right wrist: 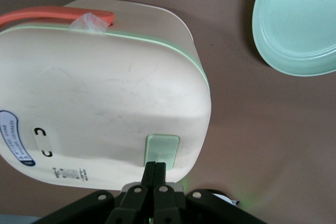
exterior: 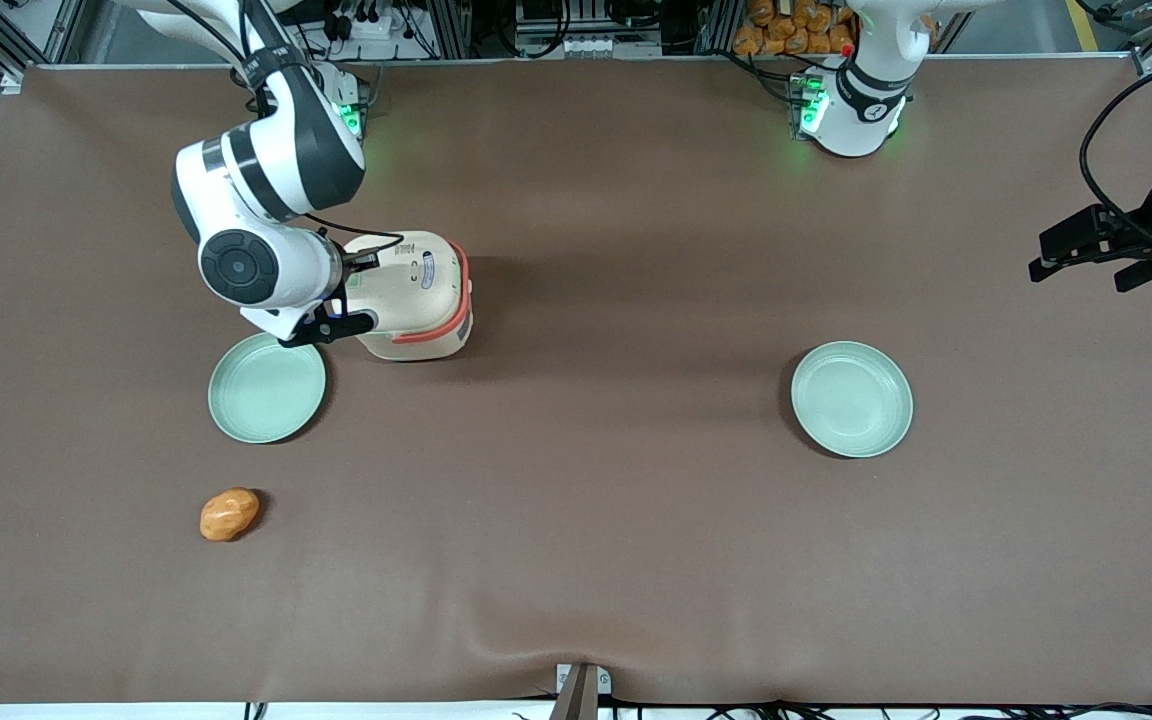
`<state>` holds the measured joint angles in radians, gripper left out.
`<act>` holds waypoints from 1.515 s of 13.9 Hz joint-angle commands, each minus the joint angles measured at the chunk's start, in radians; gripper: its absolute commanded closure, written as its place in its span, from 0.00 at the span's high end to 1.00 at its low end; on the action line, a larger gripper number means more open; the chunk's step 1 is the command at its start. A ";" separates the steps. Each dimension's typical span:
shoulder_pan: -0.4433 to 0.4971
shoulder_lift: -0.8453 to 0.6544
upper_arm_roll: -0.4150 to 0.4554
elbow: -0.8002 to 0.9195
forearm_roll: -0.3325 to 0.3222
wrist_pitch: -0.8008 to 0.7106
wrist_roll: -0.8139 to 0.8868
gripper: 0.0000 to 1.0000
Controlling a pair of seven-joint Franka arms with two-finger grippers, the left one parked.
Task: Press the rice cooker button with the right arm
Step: 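Lift the right gripper away as the rice cooker lid pops open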
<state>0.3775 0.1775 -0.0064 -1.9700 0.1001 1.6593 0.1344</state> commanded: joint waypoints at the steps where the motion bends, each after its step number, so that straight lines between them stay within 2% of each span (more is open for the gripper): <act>1: -0.005 0.017 0.000 -0.013 0.013 0.023 0.005 0.00; 10: -0.019 0.020 -0.003 -0.001 0.007 0.033 -0.004 0.00; 12: -0.023 0.005 -0.003 0.055 0.007 -0.050 -0.003 0.01; 14: -0.025 -0.001 -0.004 0.167 0.009 -0.198 0.002 0.05; 17: -0.048 -0.015 -0.006 0.310 0.015 -0.309 -0.002 0.24; 20: -0.063 -0.026 -0.006 0.416 0.006 -0.334 -0.012 0.53; 21: -0.078 -0.027 -0.004 0.450 0.004 -0.357 -0.019 0.66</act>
<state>0.3266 0.1476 -0.0201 -1.5894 0.1054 1.3442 0.1298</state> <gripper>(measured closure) 0.515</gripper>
